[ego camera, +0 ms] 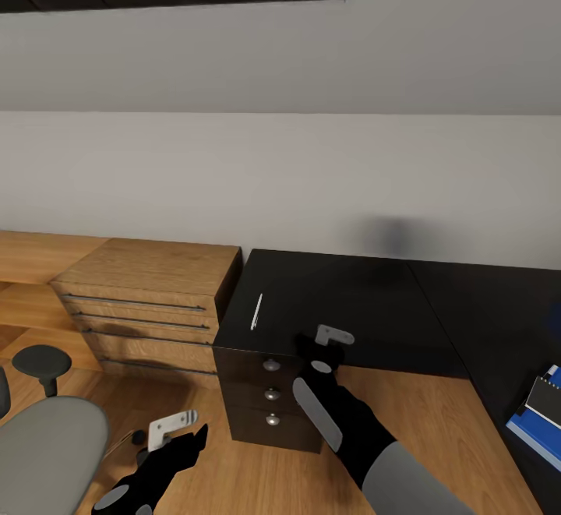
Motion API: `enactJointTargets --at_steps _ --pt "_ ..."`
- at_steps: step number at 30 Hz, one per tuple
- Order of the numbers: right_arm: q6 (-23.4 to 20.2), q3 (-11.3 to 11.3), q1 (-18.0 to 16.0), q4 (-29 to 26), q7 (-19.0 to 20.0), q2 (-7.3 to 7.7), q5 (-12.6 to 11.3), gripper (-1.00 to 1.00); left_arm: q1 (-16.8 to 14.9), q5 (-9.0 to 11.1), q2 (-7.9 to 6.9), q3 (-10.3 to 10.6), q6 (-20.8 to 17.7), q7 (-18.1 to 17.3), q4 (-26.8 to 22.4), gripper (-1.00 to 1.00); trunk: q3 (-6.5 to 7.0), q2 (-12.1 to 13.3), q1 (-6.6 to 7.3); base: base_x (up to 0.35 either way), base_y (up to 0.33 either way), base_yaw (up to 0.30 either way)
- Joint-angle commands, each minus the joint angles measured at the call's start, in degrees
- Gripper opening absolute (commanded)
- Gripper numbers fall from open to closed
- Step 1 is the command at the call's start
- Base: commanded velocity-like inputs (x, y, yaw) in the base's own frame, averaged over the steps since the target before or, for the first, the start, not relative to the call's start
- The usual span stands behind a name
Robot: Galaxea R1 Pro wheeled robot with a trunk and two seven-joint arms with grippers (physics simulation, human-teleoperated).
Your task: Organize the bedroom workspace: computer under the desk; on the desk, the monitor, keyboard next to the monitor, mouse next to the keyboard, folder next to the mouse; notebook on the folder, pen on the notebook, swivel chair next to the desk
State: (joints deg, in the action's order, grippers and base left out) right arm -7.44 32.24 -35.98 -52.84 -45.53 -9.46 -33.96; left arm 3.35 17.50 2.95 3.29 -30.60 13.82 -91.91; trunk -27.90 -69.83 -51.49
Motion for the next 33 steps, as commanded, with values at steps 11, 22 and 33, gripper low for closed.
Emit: enactJointTargets --at_steps 11,22,33 --pt "-0.2 3.8 -0.1 1.7 0.0 -0.03 -0.1 1.0 0.0 0.5 0.12 1.9 -0.1 0.6 0.2 1.0 -0.4 0.0 0.0 0.003 0.0 0.23" --pt "-0.2 5.0 -0.1 1.9 0.1 -0.06 -0.1 1.0 0.0 0.5 0.12 2.1 0.0 0.6 0.2 1.0 -0.79 0.0 0.0 0.289 0.0 0.253" --pt "-0.2 8.3 -0.1 1.9 0.1 -0.03 -0.1 1.0 0.0 0.5 0.12 2.2 -0.3 0.6 0.2 1.0 -1.18 0.0 0.0 0.092 0.0 0.253"
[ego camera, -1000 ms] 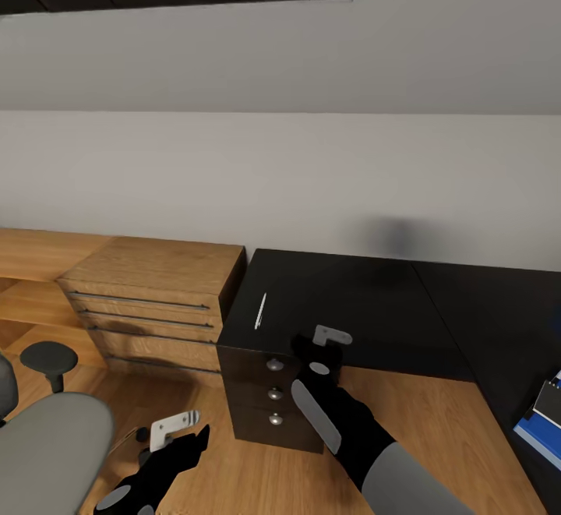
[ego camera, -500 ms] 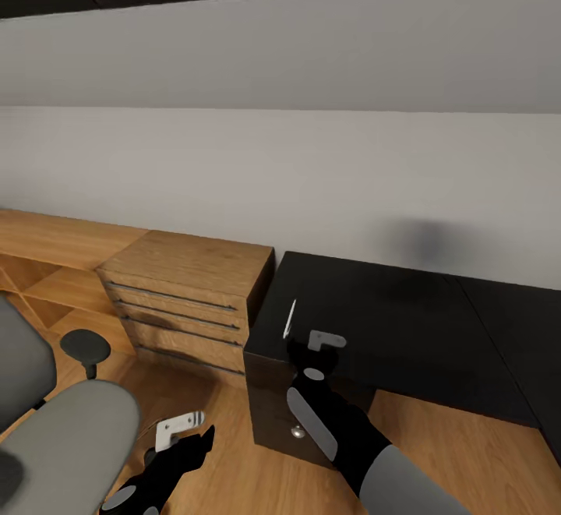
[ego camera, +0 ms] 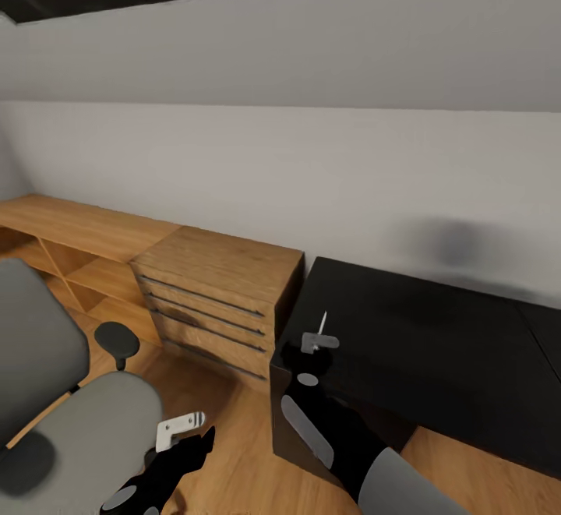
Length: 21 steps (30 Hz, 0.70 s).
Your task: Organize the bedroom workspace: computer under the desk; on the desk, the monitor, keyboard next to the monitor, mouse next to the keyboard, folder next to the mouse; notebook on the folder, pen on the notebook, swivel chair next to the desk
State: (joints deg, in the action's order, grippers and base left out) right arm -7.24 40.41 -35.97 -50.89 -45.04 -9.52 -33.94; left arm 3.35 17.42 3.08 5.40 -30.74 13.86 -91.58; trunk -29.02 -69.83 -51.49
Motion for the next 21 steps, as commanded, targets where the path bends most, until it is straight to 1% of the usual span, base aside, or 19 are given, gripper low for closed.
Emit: enactJointTargets --at_steps 1,6,12,13,15,16,17,19,21 --pt "-0.4 0.2 -0.1 -0.1 -0.4 0.03 -0.2 1.0 0.0 0.6 0.0 0.0 -0.2 0.5 -0.1 1.0 -0.08 0.0 -0.01 0.006 0.0 0.253" --pt "-0.4 0.2 -0.1 -0.1 -0.4 0.11 -0.2 1.0 0.0 0.6 0.0 0.1 -0.2 0.5 -0.1 1.0 -0.22 0.0 -0.01 0.003 0.0 0.161" --pt "-0.4 0.1 -0.1 -0.1 -0.4 0.34 -0.2 1.0 0.0 0.6 0.0 0.1 -0.2 0.5 -0.1 1.0 -0.25 0.0 -0.01 0.001 0.0 0.038" --pt "-0.7 -0.2 -0.4 0.3 -0.1 0.68 -0.5 1.0 0.0 0.3 -0.18 0.4 0.0 0.5 -0.3 1.0 -0.25 0.0 -0.01 0.0 0.0 0.0" --pt "-0.8 -0.8 -0.5 0.9 0.4 1.32 -0.4 1.0 0.1 -0.1 0.49 1.0 0.0 0.6 -0.5 1.0 -0.25 0.0 -0.01 0.0 0.0 0.0" --pt "-0.8 -1.2 -0.5 1.2 0.4 1.65 -0.4 1.0 0.1 -0.1 0.55 1.3 0.0 0.6 -0.5 1.0 -0.25 0.0 -0.01 0.0 0.0 0.0" --pt "-0.8 -1.5 -0.5 1.5 0.4 1.79 -0.4 1.0 0.1 -0.1 0.55 1.7 0.0 0.6 -0.5 1.0 -0.25 0.0 -0.01 0.0 0.0 0.0" --pt "-0.5 -2.1 -0.4 2.2 -0.2 1.57 -0.3 1.0 0.1 -0.1 0.69 2.0 0.0 0.6 -0.6 1.0 -0.25 0.0 -0.01 0.0 0.0 0.0" --pt "-0.3 -1.6 -0.3 2.8 -0.7 1.83 -0.2 1.0 0.1 -0.1 0.9 2.0 0.0 0.6 -0.6 1.0 -0.25 0.0 -0.01 0.0 0.0 0.0"
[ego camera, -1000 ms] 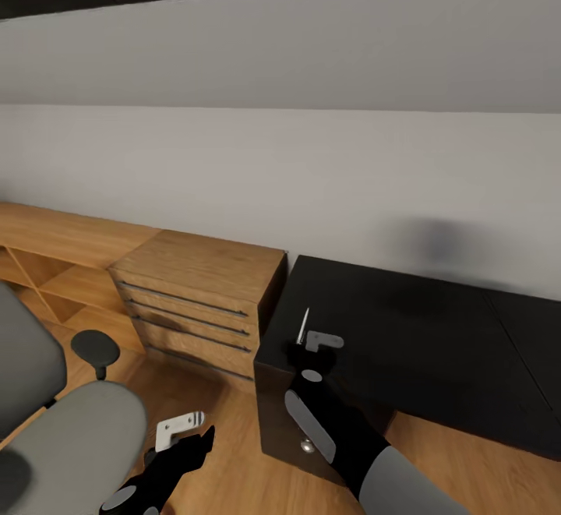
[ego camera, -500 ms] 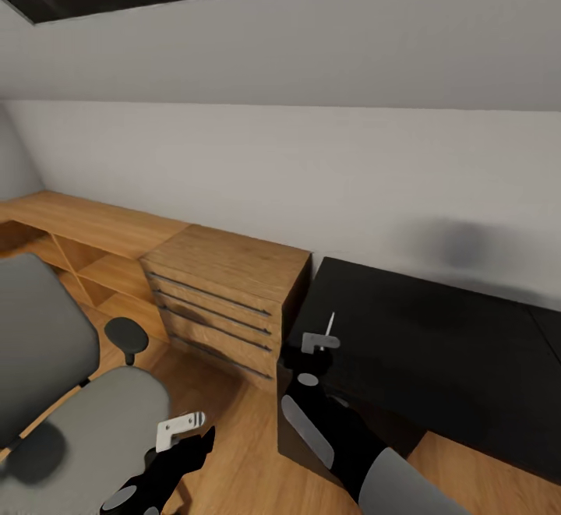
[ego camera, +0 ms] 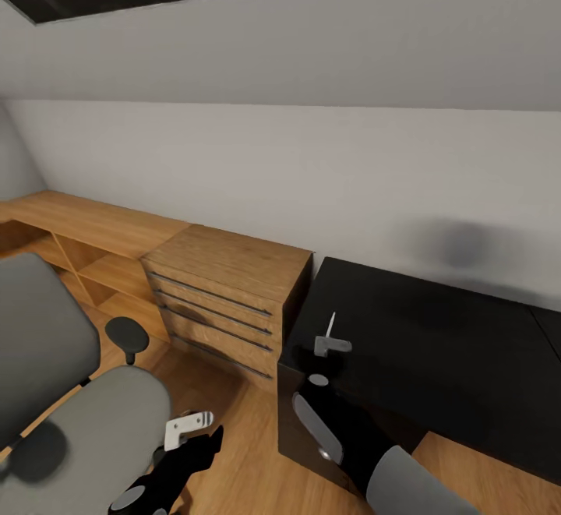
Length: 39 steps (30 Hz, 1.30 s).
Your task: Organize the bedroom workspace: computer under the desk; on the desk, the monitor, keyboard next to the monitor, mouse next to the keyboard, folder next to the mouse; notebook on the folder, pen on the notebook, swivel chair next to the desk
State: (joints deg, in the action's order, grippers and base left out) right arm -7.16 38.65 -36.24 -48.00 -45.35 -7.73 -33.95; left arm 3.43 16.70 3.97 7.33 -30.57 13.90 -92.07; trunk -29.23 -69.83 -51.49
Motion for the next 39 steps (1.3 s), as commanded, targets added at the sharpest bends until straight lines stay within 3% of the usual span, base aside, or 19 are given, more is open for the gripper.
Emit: enactJointTargets --at_steps 1,5,10,39 --pt "-0.4 0.4 0.0 0.3 -0.5 0.34 -0.1 1.0 0.0 0.6 -0.02 0.1 -0.2 0.5 -0.1 1.0 -0.05 0.0 -0.01 0.0 0.0 0.0" --pt "-0.2 0.9 0.0 0.5 -0.7 1.49 0.0 1.0 0.0 0.6 -0.13 0.2 -0.2 0.5 -0.1 1.0 -0.05 0.0 -0.01 0.0 0.0 0.0" --pt "-0.2 1.0 0.1 0.5 -0.8 1.9 0.0 1.0 0.0 0.6 -0.17 0.3 -0.2 0.5 -0.1 1.0 -0.05 0.0 -0.01 0.0 0.0 0.0" --pt "-0.1 1.1 0.1 -1.9 -0.6 2.02 -0.2 1.0 0.0 0.6 -0.19 0.4 -0.2 0.5 -0.3 1.0 -0.05 0.0 -0.01 0.037 0.0 0.0"
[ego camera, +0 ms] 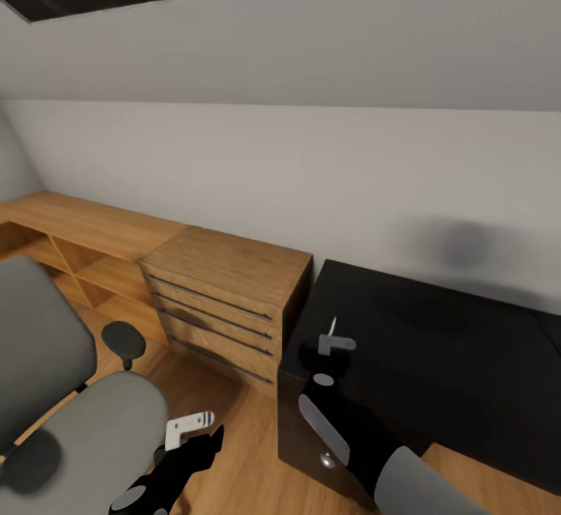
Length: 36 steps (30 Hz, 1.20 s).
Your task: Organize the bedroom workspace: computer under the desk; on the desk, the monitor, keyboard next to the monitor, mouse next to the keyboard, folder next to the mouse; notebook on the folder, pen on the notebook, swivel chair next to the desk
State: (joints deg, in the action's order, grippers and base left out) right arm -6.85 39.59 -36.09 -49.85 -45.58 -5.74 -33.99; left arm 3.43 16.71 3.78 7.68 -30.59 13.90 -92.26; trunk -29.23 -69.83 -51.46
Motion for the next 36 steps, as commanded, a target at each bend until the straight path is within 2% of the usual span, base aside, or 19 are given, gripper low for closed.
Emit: enactJointTargets --at_steps 1,13,36 --pt "-0.4 0.2 0.0 -0.1 -0.4 -0.02 -0.2 1.0 0.0 0.6 0.0 0.0 -0.2 0.5 -0.1 1.0 -0.05 0.0 -0.03 0.299 0.0 0.0" --pt "-0.4 0.1 0.0 0.1 -0.4 0.14 -0.2 1.0 0.0 0.6 0.0 0.0 -0.3 0.5 0.0 1.0 -0.05 0.0 -0.03 0.261 0.0 0.0" --pt "-0.7 -0.1 0.0 0.7 -0.4 0.32 -0.3 1.0 0.0 0.8 0.0 0.2 -0.6 0.3 -0.3 1.0 -0.05 0.0 -0.03 0.019 0.0 0.0"
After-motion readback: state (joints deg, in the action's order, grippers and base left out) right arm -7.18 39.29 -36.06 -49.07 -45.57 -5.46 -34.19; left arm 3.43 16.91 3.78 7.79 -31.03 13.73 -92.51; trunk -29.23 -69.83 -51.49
